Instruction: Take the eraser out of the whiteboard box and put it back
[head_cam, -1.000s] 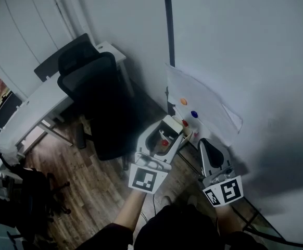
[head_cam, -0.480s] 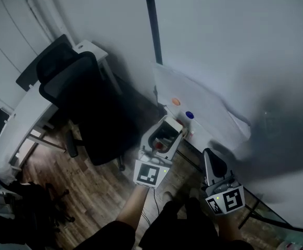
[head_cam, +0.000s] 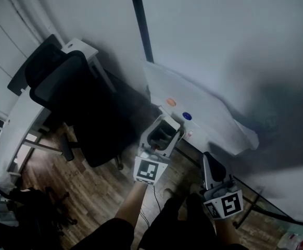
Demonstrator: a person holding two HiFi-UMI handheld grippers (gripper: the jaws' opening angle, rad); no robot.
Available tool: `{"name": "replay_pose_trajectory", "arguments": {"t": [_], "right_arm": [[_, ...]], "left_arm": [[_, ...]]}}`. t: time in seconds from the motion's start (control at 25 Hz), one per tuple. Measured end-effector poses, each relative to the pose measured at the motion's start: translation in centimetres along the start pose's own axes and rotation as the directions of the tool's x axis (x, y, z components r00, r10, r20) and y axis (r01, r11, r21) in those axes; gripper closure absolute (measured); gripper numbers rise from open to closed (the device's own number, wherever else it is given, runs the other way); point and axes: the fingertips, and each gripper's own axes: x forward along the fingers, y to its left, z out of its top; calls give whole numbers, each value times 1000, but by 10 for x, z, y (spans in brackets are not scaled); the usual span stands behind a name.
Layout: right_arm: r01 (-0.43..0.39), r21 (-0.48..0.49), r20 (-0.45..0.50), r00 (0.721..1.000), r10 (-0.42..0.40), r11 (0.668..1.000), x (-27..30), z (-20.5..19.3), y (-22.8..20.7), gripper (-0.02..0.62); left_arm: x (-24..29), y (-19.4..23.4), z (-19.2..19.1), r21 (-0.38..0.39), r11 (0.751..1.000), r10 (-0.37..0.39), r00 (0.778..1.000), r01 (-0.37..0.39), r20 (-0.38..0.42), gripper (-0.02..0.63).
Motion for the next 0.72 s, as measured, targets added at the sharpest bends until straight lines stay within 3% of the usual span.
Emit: {"name": "replay_pose_trajectory", "arguments": {"t": [0.2,0.72], "right_arm": [[8,4,-1,1000,-8,1000,0,-2,-3,592],[24,6,-12,1000,-24,1000,-4,-7,-8,592]], "left_arm": [[2,0,-3,-58,998,0,1000,0,-1,380],[8,4,-23,-31,1000,3,999,-4,-37,377]]}}
